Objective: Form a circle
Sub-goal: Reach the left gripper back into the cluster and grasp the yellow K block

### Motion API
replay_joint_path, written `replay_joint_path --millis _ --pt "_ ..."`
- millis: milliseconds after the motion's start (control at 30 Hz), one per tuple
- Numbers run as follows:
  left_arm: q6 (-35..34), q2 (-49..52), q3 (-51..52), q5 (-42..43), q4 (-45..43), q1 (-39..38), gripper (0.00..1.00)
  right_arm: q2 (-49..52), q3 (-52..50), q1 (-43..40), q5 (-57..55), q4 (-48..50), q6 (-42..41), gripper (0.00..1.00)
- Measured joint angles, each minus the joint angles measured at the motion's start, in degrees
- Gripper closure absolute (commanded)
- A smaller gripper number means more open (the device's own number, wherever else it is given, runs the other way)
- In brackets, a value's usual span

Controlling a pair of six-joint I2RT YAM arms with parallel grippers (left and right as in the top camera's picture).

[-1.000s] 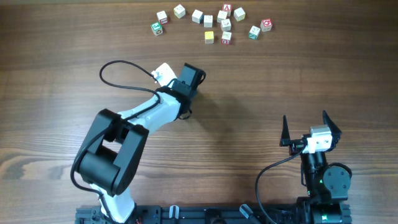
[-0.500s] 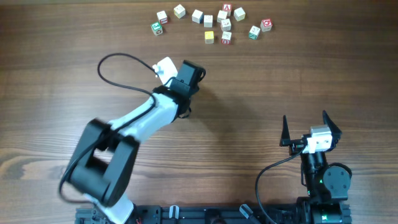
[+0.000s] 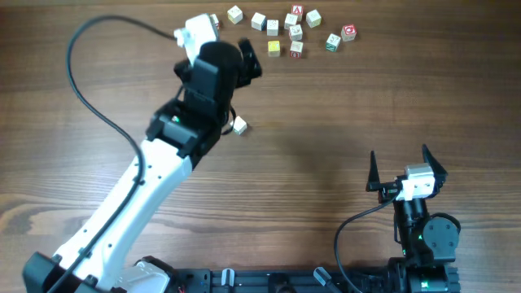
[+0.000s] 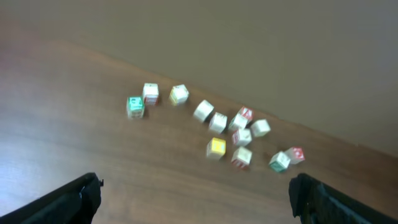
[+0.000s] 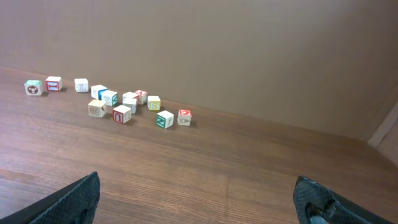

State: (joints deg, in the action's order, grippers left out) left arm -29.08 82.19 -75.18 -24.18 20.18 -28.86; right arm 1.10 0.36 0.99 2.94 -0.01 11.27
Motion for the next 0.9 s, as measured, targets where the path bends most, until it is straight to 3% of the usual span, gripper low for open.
replay_joint_path --millis 233,433,700,900 --pt "6.1 2.8 -13.3 3.0 0.8 3.1 0.00 0.0 0.0 0.0 0.0 0.0 0.0 0.00" --pt "6.8 18.6 -20.5 13.4 -2.9 9.1 0.00 0.0 0.0 0.0 0.0 0.0 0.0 0.00" --pt "7.7 39.4 -25.6 18.0 -12.5 9.4 0.00 0.0 0.0 0.0 0.0 0.0 0.0 0.00" --pt "8.5 47.9 -25.9 22.0 -20.0 9.4 0.00 0.0 0.0 0.0 0.0 0.0 0.0 0.00"
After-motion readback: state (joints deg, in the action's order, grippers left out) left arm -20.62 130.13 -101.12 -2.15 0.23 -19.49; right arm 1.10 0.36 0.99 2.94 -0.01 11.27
